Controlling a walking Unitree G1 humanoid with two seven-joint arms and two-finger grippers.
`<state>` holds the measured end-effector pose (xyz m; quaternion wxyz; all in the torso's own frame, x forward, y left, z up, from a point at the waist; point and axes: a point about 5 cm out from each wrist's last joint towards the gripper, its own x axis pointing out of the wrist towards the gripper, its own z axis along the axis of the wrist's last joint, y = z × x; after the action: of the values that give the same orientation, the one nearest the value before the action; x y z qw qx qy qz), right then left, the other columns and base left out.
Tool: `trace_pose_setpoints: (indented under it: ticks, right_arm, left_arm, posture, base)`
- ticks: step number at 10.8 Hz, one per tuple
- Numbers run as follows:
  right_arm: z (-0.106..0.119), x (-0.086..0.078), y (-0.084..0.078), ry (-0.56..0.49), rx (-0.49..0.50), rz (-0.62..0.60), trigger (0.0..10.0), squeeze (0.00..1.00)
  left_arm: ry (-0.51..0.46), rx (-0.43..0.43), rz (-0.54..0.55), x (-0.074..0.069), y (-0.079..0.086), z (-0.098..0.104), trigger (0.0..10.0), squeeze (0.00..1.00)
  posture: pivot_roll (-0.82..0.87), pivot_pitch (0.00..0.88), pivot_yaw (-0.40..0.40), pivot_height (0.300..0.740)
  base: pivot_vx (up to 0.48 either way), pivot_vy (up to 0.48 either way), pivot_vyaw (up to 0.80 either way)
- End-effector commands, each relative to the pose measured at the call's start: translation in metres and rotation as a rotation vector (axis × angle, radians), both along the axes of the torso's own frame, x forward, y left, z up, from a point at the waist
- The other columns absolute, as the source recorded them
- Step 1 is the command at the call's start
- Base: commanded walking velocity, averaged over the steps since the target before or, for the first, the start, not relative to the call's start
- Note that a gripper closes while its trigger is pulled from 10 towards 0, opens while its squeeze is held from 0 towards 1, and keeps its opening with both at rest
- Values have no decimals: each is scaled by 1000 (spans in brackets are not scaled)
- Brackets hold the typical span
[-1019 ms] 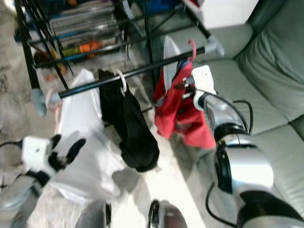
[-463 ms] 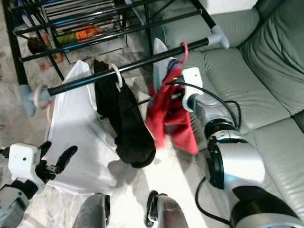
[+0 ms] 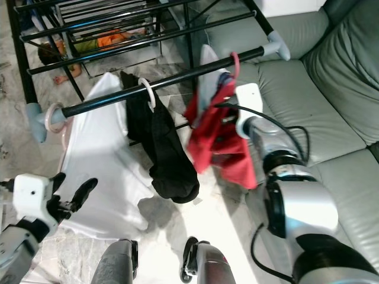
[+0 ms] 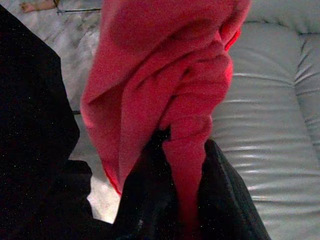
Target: Hang hanger
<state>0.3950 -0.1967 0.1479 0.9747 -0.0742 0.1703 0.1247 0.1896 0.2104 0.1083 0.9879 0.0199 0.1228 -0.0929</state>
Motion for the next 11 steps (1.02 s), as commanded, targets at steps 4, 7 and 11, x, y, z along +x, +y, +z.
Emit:
trace_pose_setpoints:
  ticks: [4, 7, 11]
  right_arm:
    - [-27, -13, -10, 106, -3, -41, 10000, 1000]
    - [-27, -13, -10, 106, -3, -41, 10000, 1000]
    - [-27, -13, -10, 106, -3, -41, 10000, 1000]
  left_arm:
    - [47, 14, 25, -4, 3, -9, 10000, 0]
    - [47, 14, 25, -4, 3, -9, 10000, 0]
    - [47, 14, 25, -4, 3, -9, 10000, 0]
  posture:
    - [245, 253, -48, 740]
    - [245, 253, -48, 740]
    - [245, 253, -48, 740]
  base:
    - [0, 0, 0]
    - [0, 0, 0]
    - [0, 0, 0]
